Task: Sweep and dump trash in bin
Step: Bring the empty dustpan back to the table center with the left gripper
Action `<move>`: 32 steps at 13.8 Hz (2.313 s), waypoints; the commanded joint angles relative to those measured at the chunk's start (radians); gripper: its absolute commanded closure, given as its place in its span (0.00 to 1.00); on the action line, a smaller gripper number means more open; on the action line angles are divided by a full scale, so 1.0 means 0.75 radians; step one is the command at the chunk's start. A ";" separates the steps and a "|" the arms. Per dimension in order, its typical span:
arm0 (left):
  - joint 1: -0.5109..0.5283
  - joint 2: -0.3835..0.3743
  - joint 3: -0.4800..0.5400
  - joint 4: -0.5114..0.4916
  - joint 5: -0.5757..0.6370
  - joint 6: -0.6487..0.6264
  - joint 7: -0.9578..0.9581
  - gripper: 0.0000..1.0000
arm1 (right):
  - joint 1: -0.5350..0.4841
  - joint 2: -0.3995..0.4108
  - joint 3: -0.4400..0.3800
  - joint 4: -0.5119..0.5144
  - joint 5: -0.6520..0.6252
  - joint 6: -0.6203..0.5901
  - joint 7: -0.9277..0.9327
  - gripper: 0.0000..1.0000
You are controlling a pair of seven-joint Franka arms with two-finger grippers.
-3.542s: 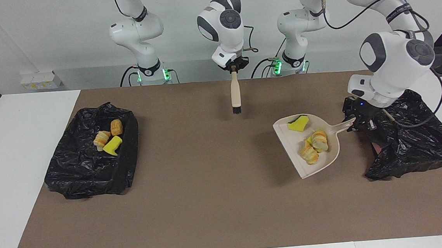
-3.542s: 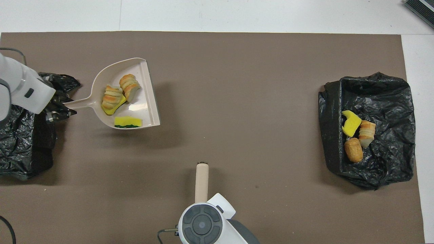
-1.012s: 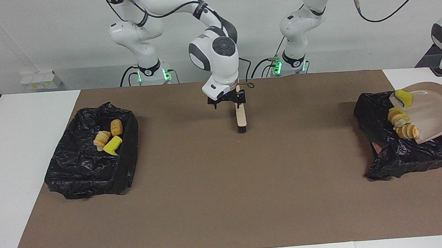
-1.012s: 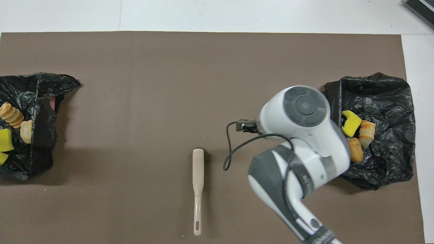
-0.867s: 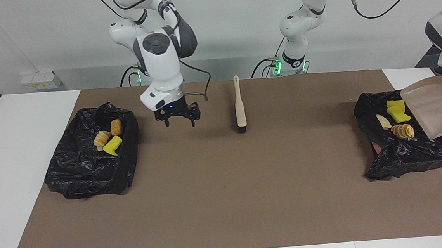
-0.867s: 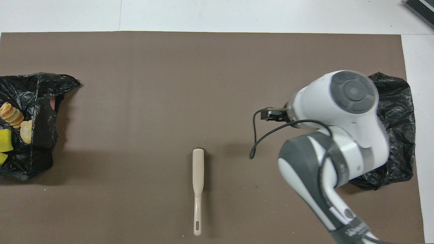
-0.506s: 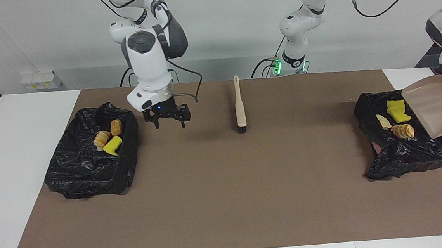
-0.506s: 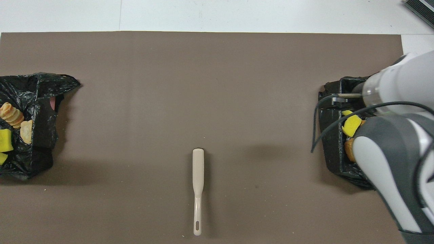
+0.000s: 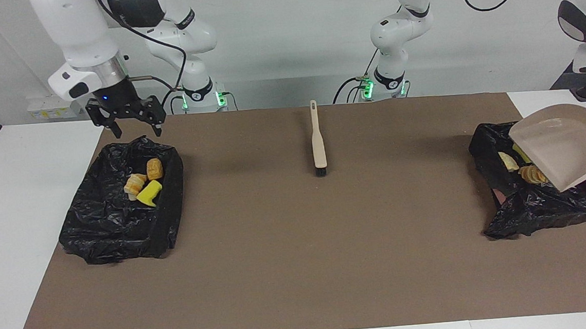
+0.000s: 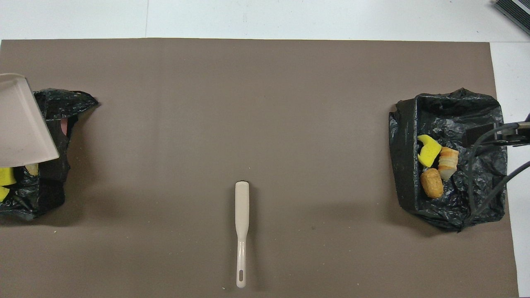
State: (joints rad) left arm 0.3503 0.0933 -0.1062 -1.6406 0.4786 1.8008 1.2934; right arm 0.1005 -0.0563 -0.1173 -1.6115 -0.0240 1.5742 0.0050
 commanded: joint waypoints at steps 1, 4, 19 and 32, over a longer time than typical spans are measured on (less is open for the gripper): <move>-0.080 -0.043 0.011 -0.032 -0.098 -0.110 -0.300 1.00 | 0.048 -0.007 -0.026 -0.017 0.014 -0.021 -0.027 0.00; -0.174 -0.067 0.011 -0.060 -0.253 -0.208 -0.641 1.00 | 0.046 -0.007 -0.064 -0.017 0.014 -0.019 -0.035 0.00; -0.939 0.014 0.007 -0.191 -0.636 0.041 -2.070 1.00 | 0.021 -0.019 -0.062 -0.001 0.009 -0.015 -0.074 0.00; -1.167 0.364 0.009 -0.187 -0.704 0.479 -2.465 0.72 | -0.015 -0.060 -0.015 -0.003 0.007 -0.070 -0.072 0.00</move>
State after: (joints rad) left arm -0.5099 0.3604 -0.1204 -1.7843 -0.0363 2.1379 -0.5450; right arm 0.1110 -0.0813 -0.1353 -1.5992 -0.0233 1.5320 -0.0179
